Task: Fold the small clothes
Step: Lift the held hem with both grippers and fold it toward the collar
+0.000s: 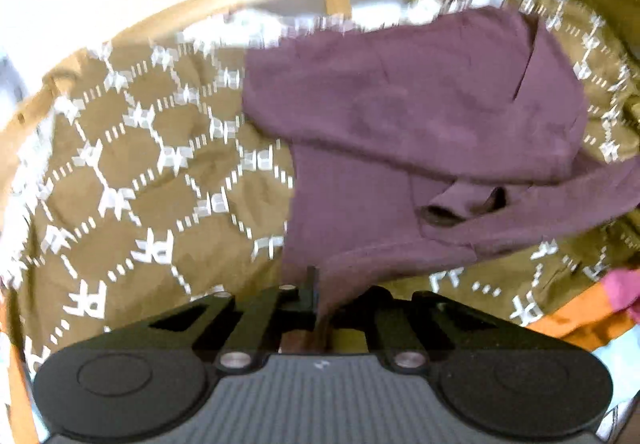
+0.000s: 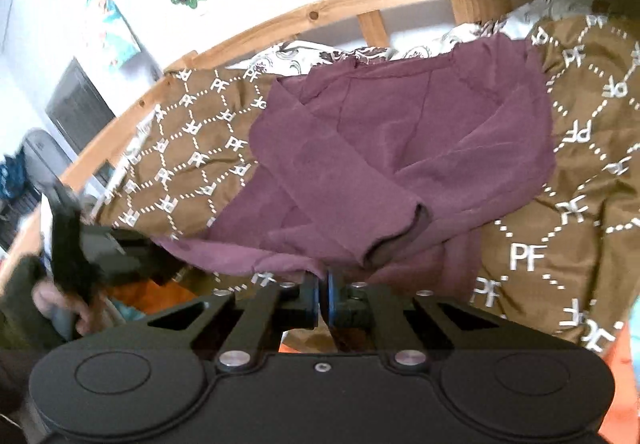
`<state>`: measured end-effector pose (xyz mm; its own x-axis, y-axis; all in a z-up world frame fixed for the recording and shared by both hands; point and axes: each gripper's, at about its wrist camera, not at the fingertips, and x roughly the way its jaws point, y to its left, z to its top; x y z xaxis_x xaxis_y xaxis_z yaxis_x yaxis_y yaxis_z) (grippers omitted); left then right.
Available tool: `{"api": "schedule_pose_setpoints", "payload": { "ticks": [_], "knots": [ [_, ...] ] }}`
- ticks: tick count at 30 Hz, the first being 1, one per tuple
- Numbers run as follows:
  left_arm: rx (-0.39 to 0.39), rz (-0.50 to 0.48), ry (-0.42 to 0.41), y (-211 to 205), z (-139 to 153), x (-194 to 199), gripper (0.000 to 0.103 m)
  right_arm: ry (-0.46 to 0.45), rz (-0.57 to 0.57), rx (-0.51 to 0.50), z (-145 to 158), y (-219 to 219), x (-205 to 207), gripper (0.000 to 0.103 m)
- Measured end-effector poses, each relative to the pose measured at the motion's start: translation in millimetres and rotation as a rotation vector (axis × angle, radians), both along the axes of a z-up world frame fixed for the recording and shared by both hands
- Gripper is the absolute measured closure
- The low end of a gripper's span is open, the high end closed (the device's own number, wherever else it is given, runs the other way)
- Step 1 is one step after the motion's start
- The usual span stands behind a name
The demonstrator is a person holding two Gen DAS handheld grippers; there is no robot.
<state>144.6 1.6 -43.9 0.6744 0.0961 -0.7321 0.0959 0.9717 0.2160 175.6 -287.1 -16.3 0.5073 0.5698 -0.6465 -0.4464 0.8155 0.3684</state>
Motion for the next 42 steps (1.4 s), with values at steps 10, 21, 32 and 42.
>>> {"api": "schedule_pose_setpoints", "payload": {
  "ticks": [10,21,32,42],
  "knots": [
    [0.018,-0.088,-0.213,-12,59,-72,0.1,-0.179,-0.025,-0.078,23,0,-65,0.101],
    [0.028,-0.222,-0.164,-16,98,-179,0.1,-0.235,0.125,-0.119,84,-14,-169,0.101],
    [0.006,-0.132,-0.187,-21,104,-77,0.098,-0.313,0.05,-0.24,75,0,-112,0.101],
    [-0.06,-0.005,-0.157,-14,68,96,0.098,-0.549,-0.027,-0.474,51,47,21,0.101]
  ]
}}
